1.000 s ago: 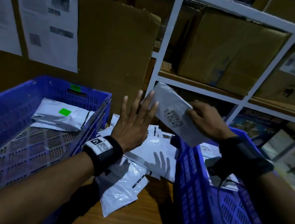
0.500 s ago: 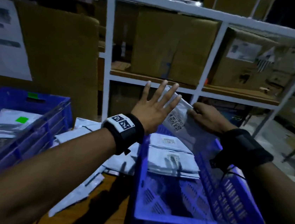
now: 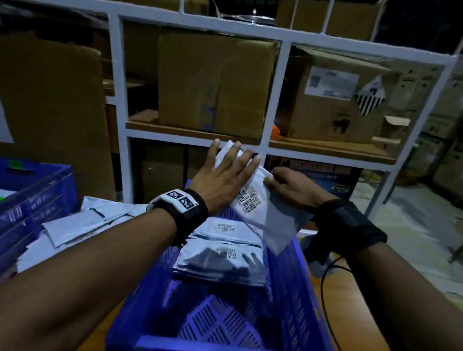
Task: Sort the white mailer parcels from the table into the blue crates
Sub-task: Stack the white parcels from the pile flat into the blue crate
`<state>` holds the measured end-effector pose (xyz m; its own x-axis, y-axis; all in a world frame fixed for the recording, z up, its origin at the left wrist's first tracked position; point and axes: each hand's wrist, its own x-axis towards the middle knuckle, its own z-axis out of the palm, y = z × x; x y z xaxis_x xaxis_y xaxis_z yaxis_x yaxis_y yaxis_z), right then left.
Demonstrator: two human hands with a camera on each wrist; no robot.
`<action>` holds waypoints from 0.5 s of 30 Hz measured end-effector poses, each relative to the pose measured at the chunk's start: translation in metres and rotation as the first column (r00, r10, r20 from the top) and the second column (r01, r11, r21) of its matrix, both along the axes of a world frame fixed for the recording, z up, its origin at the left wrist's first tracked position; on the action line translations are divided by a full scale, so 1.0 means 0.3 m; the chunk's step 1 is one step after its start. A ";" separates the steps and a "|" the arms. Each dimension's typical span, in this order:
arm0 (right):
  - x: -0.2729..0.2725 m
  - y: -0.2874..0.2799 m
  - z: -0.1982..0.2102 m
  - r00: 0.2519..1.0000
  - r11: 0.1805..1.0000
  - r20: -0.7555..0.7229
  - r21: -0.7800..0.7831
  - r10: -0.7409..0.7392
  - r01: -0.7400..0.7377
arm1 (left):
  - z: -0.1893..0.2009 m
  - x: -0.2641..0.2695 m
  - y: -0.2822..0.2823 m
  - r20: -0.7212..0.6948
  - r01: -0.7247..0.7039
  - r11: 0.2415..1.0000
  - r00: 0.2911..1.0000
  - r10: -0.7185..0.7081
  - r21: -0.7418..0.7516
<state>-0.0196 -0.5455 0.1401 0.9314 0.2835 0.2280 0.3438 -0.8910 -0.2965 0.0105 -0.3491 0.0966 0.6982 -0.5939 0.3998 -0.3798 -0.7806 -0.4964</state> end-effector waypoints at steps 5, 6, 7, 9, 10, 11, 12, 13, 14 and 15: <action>0.057 0.022 -0.107 0.993 0.945 0.021 -0.306 -0.119 0.120 | -0.068 0.024 -0.044 -0.219 -0.170 0.981 0.965 0.146 -0.093; 0.061 0.035 -0.136 0.992 0.934 -0.037 -0.344 -0.118 0.098 | -0.087 0.029 -0.052 -0.271 -0.220 0.969 0.945 0.184 -0.109; 0.065 0.051 -0.169 0.990 0.923 -0.090 -0.380 -0.109 0.067 | -0.110 0.031 -0.058 -0.312 -0.262 0.958 0.926 0.213 -0.121; 0.086 0.085 -0.250 0.980 0.897 -0.166 -0.442 -0.113 0.028 | -0.160 0.033 -0.067 -0.374 -0.321 0.935 0.894 0.246 -0.151; 0.099 0.104 -0.288 0.973 0.884 -0.191 -0.467 -0.129 0.025 | -0.186 0.034 -0.070 -0.399 -0.344 0.924 0.880 0.256 -0.166; 0.112 0.120 -0.319 0.967 0.878 -0.206 -0.478 -0.151 0.035 | -0.211 0.036 -0.075 -0.422 -0.365 0.914 0.867 0.264 -0.176; 0.125 0.136 -0.342 0.964 0.877 -0.208 -0.479 -0.167 0.049 | -0.233 0.039 -0.080 -0.447 -0.384 0.905 0.852 0.272 -0.181; 0.135 0.153 -0.362 0.964 0.880 -0.203 -0.471 -0.172 0.058 | -0.256 0.042 -0.081 -0.479 -0.407 0.896 0.831 0.282 -0.179; 0.143 0.167 -0.374 0.966 0.885 -0.195 -0.462 -0.170 0.062 | -0.273 0.047 -0.082 -0.511 -0.427 0.886 0.810 0.287 -0.180; 0.152 0.182 -0.388 0.966 0.886 -0.194 -0.459 -0.173 0.066 | -0.291 0.054 -0.079 -0.541 -0.447 0.876 0.789 0.291 -0.181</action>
<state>0.0259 -0.4910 0.0236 0.9756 0.1883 -0.1132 0.1983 -0.9765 0.0847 0.0267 -0.3727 0.0093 0.9848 -0.1639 0.0580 -0.1603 -0.9852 -0.0614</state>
